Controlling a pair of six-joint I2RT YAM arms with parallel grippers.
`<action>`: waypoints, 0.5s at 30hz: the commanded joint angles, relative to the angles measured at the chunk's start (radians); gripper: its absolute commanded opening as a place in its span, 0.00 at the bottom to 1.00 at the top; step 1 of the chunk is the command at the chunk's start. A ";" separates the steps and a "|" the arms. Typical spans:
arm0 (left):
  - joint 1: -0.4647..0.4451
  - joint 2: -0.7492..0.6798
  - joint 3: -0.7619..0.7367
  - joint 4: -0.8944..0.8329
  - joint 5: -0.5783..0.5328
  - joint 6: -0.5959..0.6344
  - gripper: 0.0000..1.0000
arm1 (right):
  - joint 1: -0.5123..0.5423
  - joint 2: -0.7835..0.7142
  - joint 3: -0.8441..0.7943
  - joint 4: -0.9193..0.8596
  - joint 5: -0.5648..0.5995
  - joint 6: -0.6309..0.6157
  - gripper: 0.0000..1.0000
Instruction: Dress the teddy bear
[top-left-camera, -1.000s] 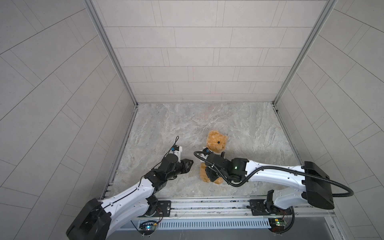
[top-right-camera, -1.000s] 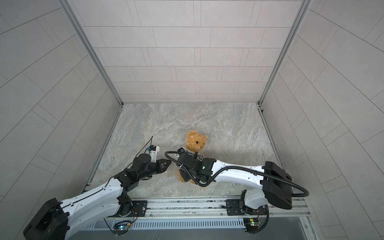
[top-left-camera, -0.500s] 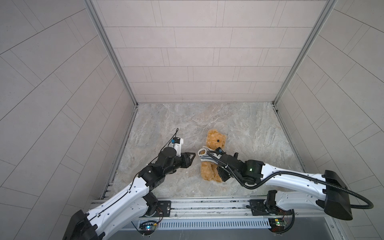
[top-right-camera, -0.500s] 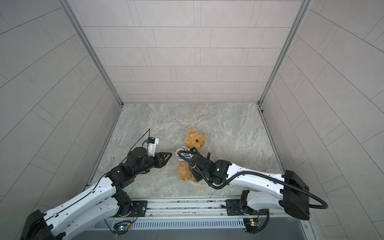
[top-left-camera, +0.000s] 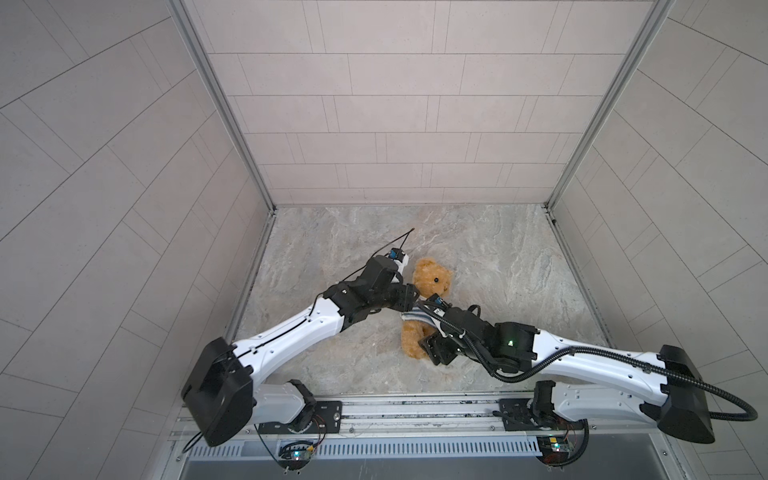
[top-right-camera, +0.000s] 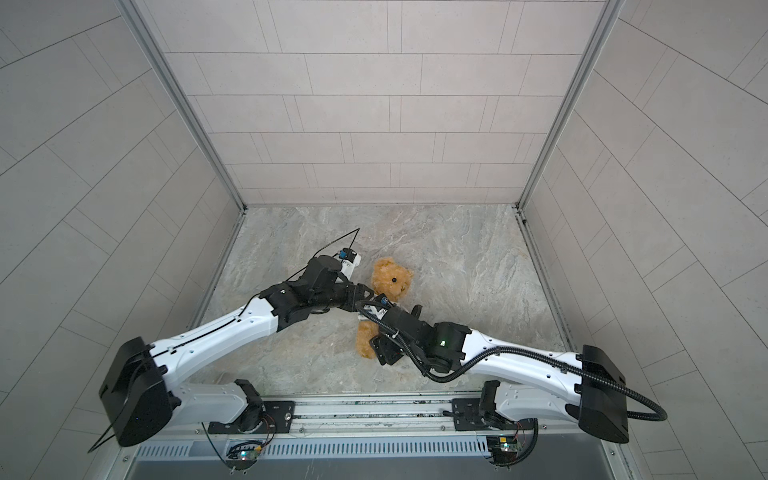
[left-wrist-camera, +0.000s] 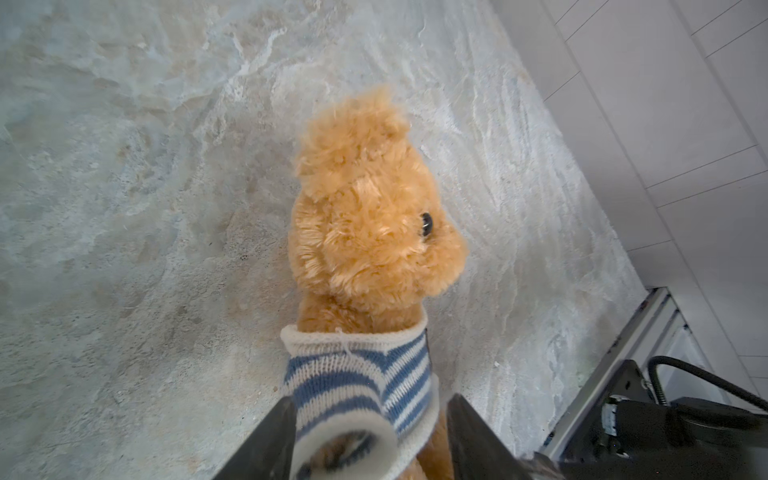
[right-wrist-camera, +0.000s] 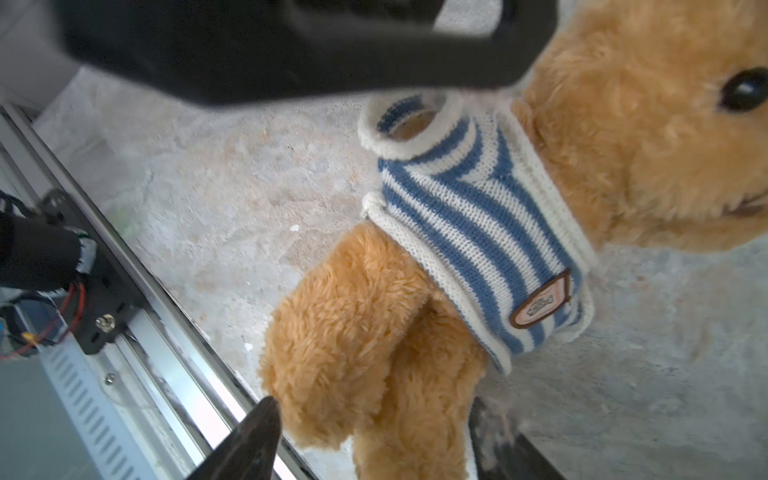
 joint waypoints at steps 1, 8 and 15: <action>0.007 0.051 0.006 -0.004 0.014 0.010 0.58 | 0.012 0.034 -0.012 0.107 -0.020 0.034 0.80; 0.015 0.053 -0.073 0.068 0.052 -0.034 0.51 | 0.024 0.161 -0.008 0.126 -0.046 0.071 0.76; 0.040 0.022 -0.159 0.134 0.072 -0.071 0.49 | 0.012 0.186 -0.009 0.011 0.034 0.064 0.53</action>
